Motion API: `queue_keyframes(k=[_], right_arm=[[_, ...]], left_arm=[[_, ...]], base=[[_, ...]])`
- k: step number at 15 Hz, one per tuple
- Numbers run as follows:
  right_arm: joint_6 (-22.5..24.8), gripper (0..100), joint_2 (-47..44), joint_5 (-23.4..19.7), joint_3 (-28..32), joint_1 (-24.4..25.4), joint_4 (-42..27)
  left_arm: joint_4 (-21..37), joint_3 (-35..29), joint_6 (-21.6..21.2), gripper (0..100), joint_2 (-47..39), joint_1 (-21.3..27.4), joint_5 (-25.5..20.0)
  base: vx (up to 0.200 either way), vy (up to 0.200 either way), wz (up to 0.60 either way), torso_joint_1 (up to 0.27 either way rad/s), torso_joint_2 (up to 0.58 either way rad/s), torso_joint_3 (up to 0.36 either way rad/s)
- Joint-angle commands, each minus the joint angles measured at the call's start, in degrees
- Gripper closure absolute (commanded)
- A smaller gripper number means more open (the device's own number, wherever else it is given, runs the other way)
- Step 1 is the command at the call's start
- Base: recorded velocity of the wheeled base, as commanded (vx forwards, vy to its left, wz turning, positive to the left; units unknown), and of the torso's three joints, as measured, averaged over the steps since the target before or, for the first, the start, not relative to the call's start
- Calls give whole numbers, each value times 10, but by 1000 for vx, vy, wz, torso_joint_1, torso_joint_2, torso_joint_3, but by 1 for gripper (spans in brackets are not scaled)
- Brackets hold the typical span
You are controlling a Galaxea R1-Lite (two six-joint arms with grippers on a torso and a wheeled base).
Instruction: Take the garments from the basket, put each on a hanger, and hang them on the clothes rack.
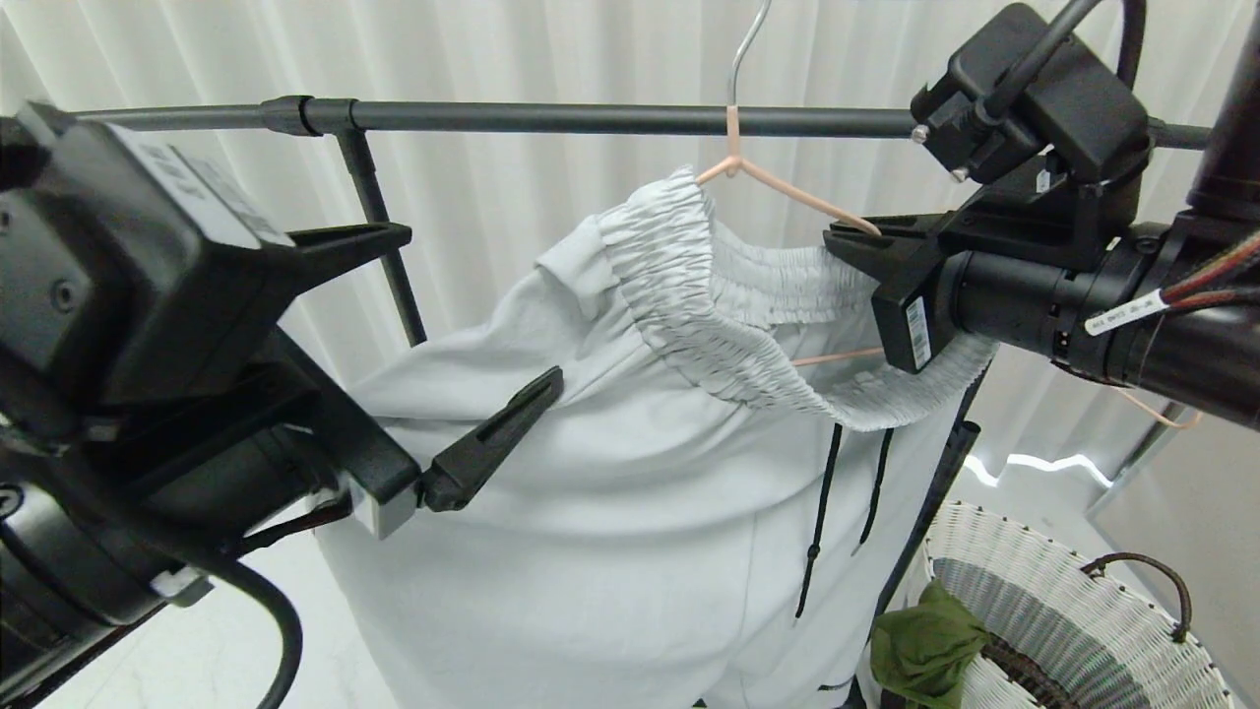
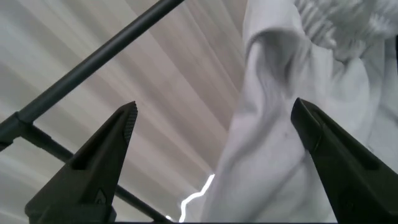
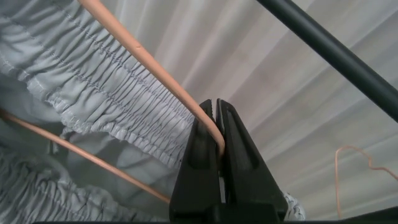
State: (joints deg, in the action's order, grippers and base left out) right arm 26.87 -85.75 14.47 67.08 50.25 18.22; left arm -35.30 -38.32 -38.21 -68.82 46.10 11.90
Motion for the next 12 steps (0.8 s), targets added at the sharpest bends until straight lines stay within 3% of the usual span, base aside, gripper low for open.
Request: queue_keyframes(k=[1,5,9,12], right_arm=[[0,100,3,6,2,-14,1],[0,100,18,35,1,-25,-1],[1,100,29,72,4,-27,0],[3,100,41,72,2,-17,0]], left_arm=[[0,16,10,0,35,14,0],[0,55,31,0,59,9,2],[1,130,45,0,66,-36,1],[1,140,128,0,25,-73,1]], base=[[0,0,0,0,0,0],[0,0,0,0,0,0],[0,0,0,0,0,0],[0,0,0,0,0,0]])
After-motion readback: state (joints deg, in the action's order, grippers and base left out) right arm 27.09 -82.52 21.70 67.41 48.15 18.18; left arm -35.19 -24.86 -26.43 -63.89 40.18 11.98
